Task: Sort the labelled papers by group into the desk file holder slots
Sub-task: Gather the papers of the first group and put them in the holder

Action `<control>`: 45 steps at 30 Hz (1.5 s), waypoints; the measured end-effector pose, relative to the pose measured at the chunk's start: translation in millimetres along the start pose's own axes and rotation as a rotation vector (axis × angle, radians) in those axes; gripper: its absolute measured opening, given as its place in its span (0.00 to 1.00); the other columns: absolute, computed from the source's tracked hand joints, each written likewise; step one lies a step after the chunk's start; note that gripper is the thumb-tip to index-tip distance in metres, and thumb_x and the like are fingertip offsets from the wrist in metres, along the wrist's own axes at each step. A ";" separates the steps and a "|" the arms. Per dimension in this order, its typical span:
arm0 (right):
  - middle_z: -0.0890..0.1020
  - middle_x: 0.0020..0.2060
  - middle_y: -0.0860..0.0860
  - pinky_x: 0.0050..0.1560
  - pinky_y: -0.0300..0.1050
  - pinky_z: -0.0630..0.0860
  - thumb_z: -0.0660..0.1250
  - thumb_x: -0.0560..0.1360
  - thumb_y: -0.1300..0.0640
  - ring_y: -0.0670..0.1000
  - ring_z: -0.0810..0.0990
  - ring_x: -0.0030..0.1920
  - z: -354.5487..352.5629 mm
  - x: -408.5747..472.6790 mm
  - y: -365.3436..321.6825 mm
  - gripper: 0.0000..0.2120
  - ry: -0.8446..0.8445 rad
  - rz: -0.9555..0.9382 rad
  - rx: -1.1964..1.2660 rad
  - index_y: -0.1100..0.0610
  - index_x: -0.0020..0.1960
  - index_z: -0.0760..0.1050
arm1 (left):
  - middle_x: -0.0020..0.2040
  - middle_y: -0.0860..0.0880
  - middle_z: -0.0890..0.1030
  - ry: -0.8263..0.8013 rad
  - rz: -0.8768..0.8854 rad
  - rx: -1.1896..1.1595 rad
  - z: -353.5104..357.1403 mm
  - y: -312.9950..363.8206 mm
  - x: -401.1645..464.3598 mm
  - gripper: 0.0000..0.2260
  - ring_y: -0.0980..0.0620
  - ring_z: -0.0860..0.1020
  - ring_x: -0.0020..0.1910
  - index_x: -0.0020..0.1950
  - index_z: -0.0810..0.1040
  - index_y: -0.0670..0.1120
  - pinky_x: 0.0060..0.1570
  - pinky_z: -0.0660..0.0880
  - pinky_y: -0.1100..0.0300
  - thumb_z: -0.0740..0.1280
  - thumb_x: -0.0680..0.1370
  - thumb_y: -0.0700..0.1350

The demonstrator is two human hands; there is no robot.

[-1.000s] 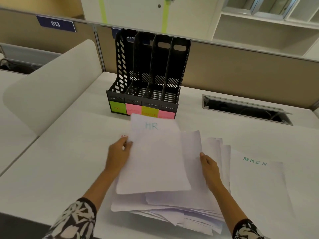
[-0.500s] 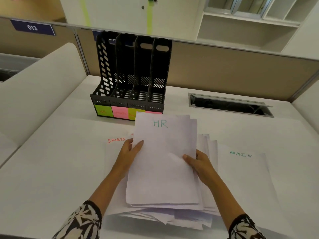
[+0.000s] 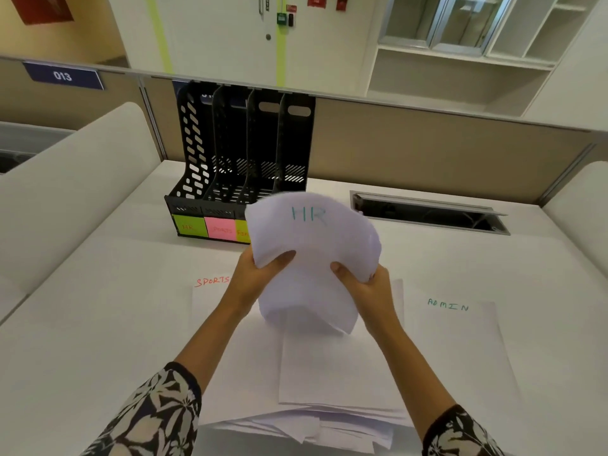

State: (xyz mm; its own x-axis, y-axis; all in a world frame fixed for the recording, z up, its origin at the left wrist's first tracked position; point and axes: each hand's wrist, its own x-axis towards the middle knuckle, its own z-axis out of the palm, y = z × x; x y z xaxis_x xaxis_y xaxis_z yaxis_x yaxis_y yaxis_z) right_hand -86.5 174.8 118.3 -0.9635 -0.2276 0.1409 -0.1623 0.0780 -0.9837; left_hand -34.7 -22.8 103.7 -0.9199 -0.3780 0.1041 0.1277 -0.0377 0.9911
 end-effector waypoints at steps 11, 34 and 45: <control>0.84 0.46 0.47 0.43 0.44 0.83 0.70 0.72 0.50 0.50 0.84 0.46 -15.5 21.7 -5.6 0.06 -0.137 0.036 -0.120 0.48 0.49 0.78 | 0.38 0.63 0.84 0.108 -0.140 0.143 -4.0 -17.2 11.1 0.09 0.62 0.82 0.38 0.44 0.79 0.56 0.29 0.76 0.71 0.75 0.67 0.55; 0.81 0.26 0.49 0.27 0.38 0.80 0.61 0.73 0.64 0.42 0.80 0.23 165.3 101.4 -199.0 0.07 0.158 -0.315 -0.497 0.61 0.42 0.79 | 0.79 0.46 0.46 -0.006 0.012 1.494 -208.2 -11.3 122.4 0.37 0.44 0.46 0.77 0.77 0.45 0.44 0.69 0.61 0.44 0.65 0.77 0.50; 0.79 0.36 0.61 0.33 0.54 0.80 0.58 0.74 0.66 0.60 0.82 0.36 293.9 182.3 -210.7 0.07 0.290 -0.427 -0.683 0.64 0.38 0.70 | 0.78 0.48 0.39 -0.112 0.028 1.547 -230.6 -38.9 133.0 0.41 0.44 0.42 0.77 0.77 0.37 0.46 0.67 0.56 0.35 0.65 0.76 0.50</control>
State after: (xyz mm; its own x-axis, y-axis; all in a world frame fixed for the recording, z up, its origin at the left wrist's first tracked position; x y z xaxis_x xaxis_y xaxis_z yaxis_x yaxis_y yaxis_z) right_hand -165.3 -168.4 318.4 -0.7919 -0.1206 0.5986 -0.5267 0.6308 -0.5698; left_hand -76.5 -284.9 59.9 -0.9549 -0.2909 0.0594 -0.2844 0.9537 0.0978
